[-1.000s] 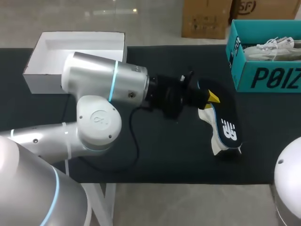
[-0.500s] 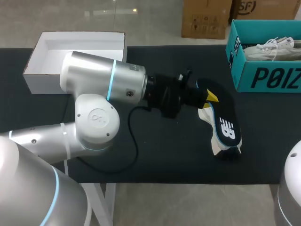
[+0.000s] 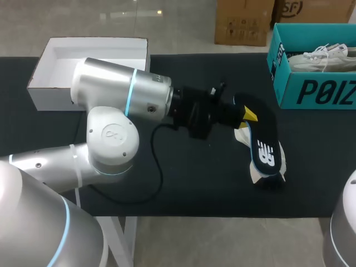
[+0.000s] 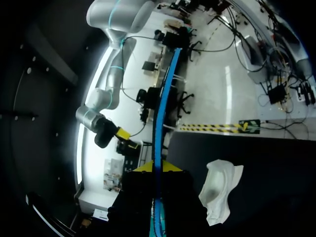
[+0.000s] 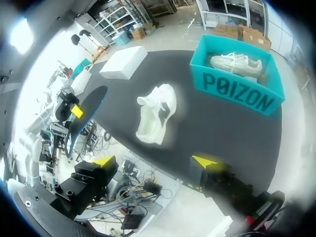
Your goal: Take the shoe out of the shoebox, open the shoe tongue, remove and reinsert the insole, then place the shoe into the shoebox
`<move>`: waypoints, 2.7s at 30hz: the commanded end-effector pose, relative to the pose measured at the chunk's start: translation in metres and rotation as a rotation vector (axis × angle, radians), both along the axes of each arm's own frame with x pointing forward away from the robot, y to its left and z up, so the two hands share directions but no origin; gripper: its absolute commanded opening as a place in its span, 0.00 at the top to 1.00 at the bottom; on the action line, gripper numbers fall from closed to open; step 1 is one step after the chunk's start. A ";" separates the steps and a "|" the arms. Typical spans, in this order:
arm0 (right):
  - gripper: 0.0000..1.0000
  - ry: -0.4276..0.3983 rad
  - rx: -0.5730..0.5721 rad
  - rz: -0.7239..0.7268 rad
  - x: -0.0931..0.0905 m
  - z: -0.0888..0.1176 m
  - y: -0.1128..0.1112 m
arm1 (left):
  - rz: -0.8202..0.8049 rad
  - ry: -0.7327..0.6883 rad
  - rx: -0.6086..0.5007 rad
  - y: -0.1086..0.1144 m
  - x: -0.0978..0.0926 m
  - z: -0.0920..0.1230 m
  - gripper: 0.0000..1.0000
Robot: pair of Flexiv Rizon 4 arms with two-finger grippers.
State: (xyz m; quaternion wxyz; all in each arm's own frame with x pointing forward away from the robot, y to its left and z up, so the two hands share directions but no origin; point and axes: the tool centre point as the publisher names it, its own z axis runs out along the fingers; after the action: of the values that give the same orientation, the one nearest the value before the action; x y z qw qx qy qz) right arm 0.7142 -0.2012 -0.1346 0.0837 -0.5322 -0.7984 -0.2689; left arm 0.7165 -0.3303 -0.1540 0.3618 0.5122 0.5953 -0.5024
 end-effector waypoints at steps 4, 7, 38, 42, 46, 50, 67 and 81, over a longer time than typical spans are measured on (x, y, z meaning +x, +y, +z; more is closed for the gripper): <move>0.00 0.001 -0.002 0.000 0.000 0.000 0.000 | 0.000 -0.001 0.003 0.000 0.000 0.000 1.00; 0.00 0.001 -0.002 0.000 0.000 0.000 0.000 | 0.000 -0.001 0.003 0.000 0.000 0.000 1.00; 0.00 0.001 -0.002 0.000 0.000 0.000 0.000 | -0.072 0.048 -0.031 0.000 -0.008 -0.013 1.00; 0.00 0.001 -0.002 0.000 0.000 0.000 0.000 | -0.110 0.096 -0.062 -0.008 -0.009 -0.028 1.00; 0.00 0.001 -0.002 0.000 0.000 0.000 0.000 | -0.136 0.147 -0.070 -0.022 -0.009 -0.043 1.00; 0.00 0.001 -0.002 0.000 0.000 0.000 0.000 | -0.170 0.159 -0.074 -0.038 -0.009 -0.053 1.00; 0.00 0.001 -0.002 0.000 0.000 0.000 0.000 | -0.131 0.301 0.044 -0.055 -0.023 -0.065 1.00; 0.00 0.001 -0.002 0.000 0.000 0.000 0.000 | -0.129 0.425 -0.018 -0.047 -0.037 -0.083 1.00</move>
State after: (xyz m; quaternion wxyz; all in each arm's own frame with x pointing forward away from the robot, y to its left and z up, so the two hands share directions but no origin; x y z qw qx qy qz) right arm 0.7134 -0.2013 -0.1350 0.0831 -0.5320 -0.7986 -0.2691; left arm 0.6783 -0.3756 -0.2334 0.2002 0.4315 0.6236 -0.6203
